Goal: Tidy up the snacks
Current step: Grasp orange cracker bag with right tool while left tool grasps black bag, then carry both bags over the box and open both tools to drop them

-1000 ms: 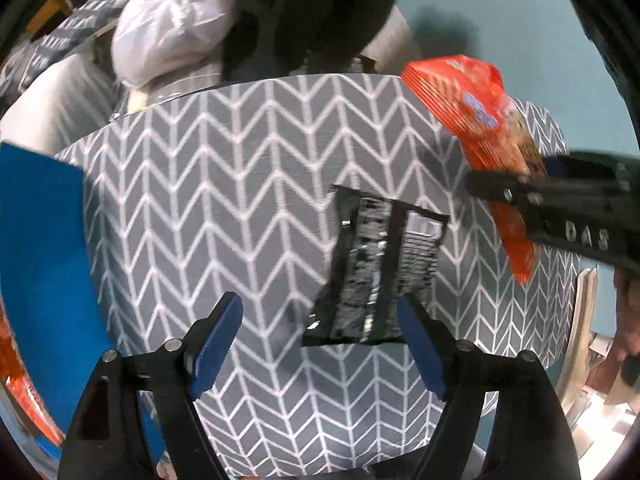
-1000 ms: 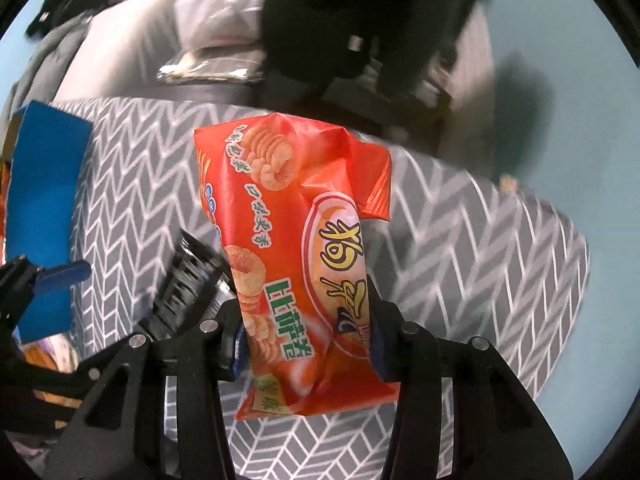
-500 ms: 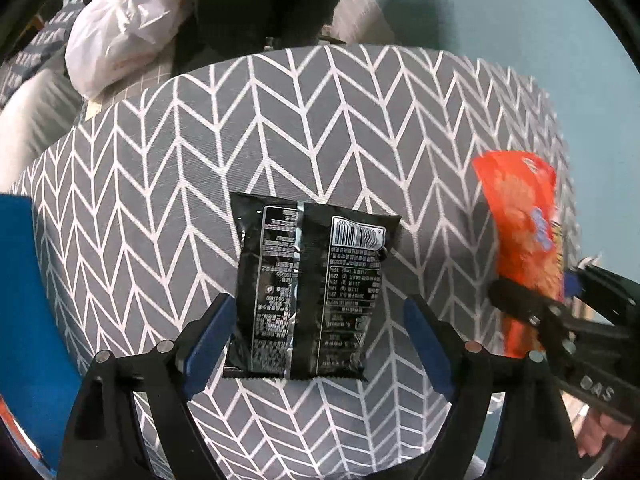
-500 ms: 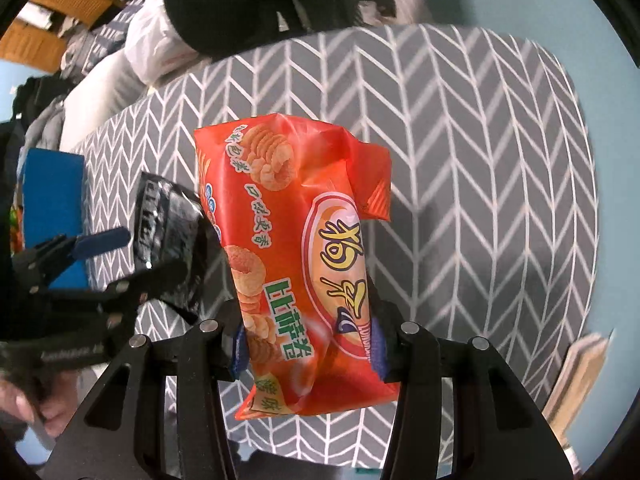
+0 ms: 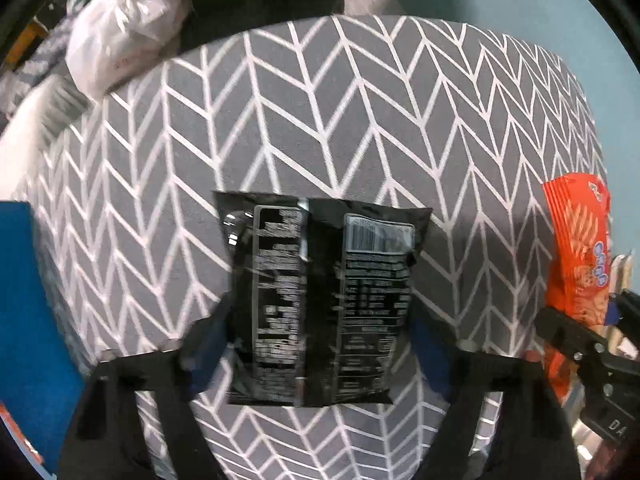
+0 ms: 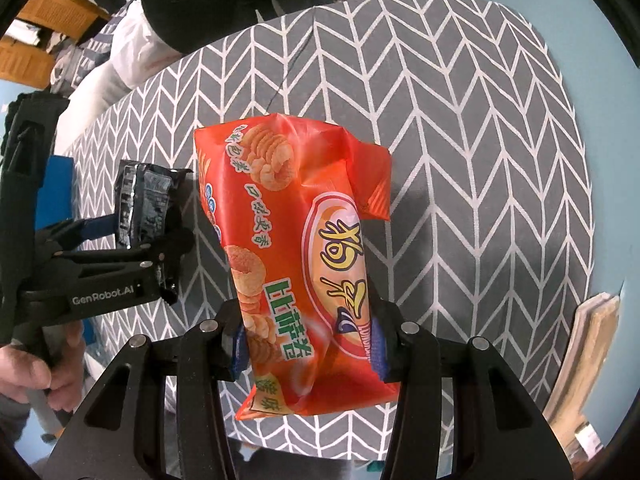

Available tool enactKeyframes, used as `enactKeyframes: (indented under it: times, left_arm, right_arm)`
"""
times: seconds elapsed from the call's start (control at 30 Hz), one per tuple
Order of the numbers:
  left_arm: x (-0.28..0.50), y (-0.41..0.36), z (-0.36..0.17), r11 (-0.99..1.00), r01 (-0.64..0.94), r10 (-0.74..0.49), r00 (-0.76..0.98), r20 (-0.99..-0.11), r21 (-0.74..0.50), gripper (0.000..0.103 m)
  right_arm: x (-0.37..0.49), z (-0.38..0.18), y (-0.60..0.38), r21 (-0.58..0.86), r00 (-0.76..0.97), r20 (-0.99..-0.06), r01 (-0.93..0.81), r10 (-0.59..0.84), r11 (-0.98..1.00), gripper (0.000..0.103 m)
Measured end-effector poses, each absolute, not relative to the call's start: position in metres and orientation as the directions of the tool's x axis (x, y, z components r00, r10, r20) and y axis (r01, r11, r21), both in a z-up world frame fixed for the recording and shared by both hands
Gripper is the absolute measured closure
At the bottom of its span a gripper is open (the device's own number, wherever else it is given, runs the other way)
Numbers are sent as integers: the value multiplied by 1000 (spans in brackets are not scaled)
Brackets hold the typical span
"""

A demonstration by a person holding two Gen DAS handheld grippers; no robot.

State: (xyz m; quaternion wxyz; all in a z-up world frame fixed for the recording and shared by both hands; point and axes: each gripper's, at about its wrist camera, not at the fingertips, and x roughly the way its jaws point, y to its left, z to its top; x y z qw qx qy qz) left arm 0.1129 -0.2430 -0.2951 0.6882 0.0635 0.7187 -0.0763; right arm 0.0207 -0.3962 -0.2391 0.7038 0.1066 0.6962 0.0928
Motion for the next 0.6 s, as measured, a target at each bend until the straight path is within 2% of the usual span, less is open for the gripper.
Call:
enactKeyframes:
  times: [0.03,0.6]
  left_arm:
    - [112,-241,-293,978,209,-17,-41,-999,-26,35]
    - [88,-196,-208,984,166,-79,58,-995,-69,35]
  right_arm:
    - [20,-237,-394,276,17,-961,11,276,961,58]
    - [20,-187,-355,229,85,-968,-90,237,969,58]
